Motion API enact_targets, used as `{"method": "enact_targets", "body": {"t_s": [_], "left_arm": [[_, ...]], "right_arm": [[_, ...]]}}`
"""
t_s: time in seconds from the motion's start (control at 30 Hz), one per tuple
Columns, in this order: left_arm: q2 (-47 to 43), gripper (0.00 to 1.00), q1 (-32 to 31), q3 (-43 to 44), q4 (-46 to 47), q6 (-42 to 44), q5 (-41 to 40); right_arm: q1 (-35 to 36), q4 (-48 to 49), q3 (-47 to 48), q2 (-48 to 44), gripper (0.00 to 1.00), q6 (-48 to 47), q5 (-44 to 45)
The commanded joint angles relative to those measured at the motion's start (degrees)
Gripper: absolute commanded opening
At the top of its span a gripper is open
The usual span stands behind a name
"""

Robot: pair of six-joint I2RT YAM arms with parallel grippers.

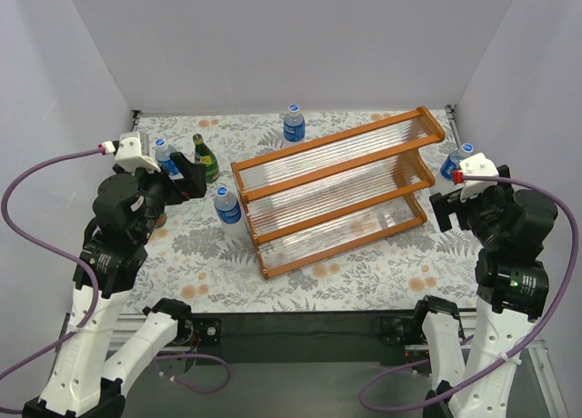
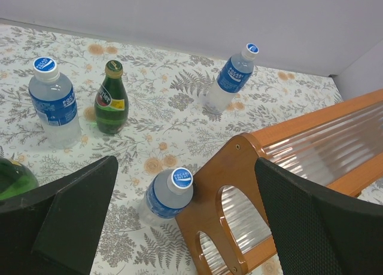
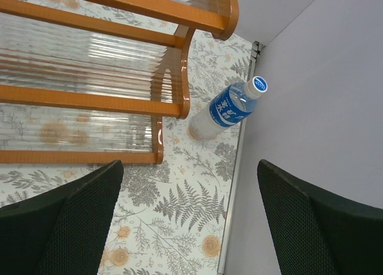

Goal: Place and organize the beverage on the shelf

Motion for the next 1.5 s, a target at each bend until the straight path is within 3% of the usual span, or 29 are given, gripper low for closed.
{"method": "enact_targets", "body": {"t_s": [0.0,0.77,1.2,1.47], "left_arm": [[-0.47,0.98,-0.76,1.59,-0.92,1.75,-1.06],[-2.05,0.98,-3.75,2.12,-2.24,4.22,-1.94],[-6.09,0.98,-3.84,-4.29,0.39,6.67,0.42],[-8.29,0.98,-5.15,-6.67,1.8,9.49,-0.53]], "right_arm": [[-0.76,-0.58,0.45,0.77,0.98,1.0,-2.94],[-8.59,-0.06,-2.63,3.75,0.98,17.52,-10.32],[-9.73,2.76,1.94,17.01,0.98,14.55,-9.52],[-14.29,11.35,3.09,26.51,0.98,15.06,-11.55]]}}
